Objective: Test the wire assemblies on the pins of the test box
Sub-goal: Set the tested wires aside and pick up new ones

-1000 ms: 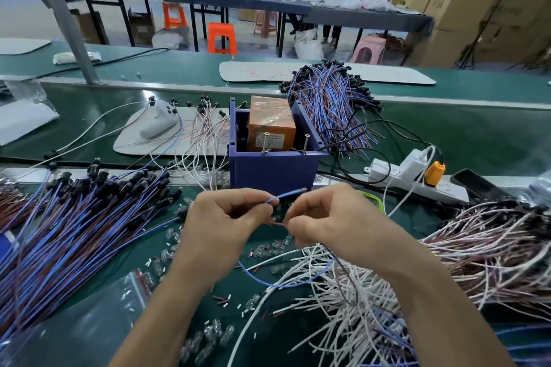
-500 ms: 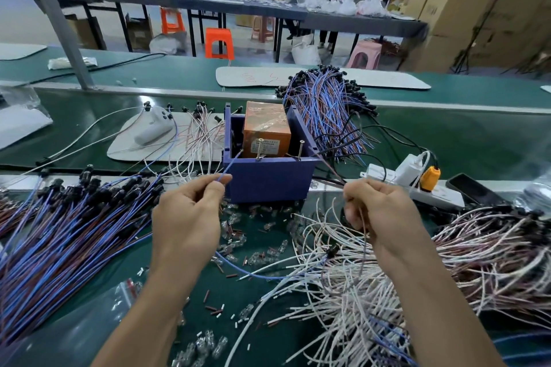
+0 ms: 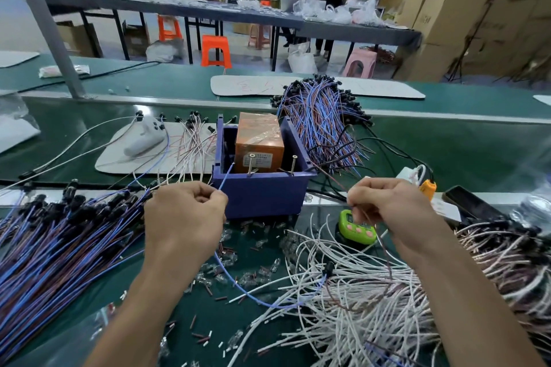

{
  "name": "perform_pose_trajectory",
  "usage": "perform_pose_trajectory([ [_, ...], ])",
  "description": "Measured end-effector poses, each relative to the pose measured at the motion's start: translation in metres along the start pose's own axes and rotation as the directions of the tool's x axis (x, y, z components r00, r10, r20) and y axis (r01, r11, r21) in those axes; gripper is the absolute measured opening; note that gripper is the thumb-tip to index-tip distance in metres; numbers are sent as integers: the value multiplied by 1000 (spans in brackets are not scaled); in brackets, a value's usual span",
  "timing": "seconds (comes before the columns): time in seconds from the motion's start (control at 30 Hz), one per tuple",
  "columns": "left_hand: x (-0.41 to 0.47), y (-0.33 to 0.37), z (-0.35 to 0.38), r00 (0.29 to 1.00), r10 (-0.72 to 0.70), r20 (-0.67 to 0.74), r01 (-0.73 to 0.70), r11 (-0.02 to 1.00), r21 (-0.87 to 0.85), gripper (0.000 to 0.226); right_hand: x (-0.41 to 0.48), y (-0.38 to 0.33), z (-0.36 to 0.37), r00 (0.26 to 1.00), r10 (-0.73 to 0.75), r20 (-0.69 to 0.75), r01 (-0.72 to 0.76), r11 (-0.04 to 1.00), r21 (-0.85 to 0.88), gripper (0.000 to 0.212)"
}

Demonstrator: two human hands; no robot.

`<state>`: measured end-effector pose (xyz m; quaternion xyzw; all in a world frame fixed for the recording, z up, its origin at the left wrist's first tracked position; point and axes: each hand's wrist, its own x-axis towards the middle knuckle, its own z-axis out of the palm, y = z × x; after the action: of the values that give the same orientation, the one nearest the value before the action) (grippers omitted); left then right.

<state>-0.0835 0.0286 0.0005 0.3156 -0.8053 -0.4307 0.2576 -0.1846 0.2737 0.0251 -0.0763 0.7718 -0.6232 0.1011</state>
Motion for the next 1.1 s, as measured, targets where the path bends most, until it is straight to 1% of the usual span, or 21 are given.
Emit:
perform_pose_trajectory([
  [0.07,-1,-2,2,999,30,-34,-28,999,37,27,3,3,0,999,30,20,-29,999,-20,30],
  [0.17,-5,-8,5,995,50,-83,-49,999,15,31,8,7,-2,996,66,55,-65,998,-25,30],
  [0.27,-9,-11,10,991,65,-115,-66,998,-2,37,10,12,-2,994,63,87,-61,998,-20,25],
  [0.43,-8,-12,13,987,83,-140,-85,996,-3,39,13,21,5,995,65,74,-66,998,6,29],
  [0.6,-8,-15,15,983,106,-152,-108,994,0,38,13,25,14,997,74,37,-75,997,3,36],
  [0.87,-7,-16,15,985,110,-135,-116,992,-39,41,9,24,13,998,35,57,-36,999,30,28],
  [1.1,-7,-16,15,985,110,-130,-114,993,-29,41,8,25,13,997,18,79,-23,998,59,20],
])
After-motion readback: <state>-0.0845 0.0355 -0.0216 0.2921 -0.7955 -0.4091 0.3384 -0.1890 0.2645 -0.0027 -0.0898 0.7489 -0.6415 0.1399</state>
